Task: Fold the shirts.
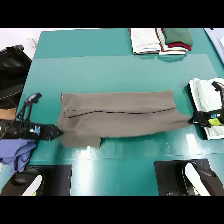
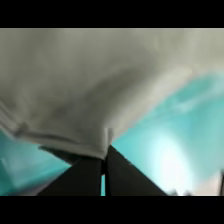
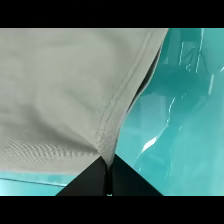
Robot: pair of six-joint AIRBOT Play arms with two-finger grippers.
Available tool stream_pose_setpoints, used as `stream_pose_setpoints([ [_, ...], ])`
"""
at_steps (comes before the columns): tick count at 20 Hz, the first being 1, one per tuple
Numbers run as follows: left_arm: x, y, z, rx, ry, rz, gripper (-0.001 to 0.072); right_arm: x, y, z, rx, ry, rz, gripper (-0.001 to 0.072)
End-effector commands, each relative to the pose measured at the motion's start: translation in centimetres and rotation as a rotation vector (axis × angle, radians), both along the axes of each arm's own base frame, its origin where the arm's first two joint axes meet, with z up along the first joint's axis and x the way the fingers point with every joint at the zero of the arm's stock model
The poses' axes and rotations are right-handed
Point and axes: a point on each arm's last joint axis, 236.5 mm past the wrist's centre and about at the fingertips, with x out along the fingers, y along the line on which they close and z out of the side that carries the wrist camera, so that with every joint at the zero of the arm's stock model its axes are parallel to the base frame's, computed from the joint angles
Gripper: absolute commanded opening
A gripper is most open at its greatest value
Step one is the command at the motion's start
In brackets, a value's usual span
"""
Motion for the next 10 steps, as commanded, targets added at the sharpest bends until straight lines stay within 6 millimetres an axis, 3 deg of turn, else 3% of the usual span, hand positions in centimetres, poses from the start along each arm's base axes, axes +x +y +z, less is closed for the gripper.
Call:
stream_pose_setpoints([
  [1,7.0,1.2,1.5,0.051,-0.168,0.066,0.0024,3.4,-1.8,0.9,-0.013,-0.019,-0.018,0.0014],
  [5,14.7,0.9,0.0,0.083,-0.176,0.064,0.0025,8.5,-2.7,0.4,0.025,0.004,-0.013,0.0014],
  [10,21.2,0.9,-3.1,0.126,-0.148,0.053,0.0026,15.4,-1.0,-1.1,0.036,0.014,0.029,0.0014],
])
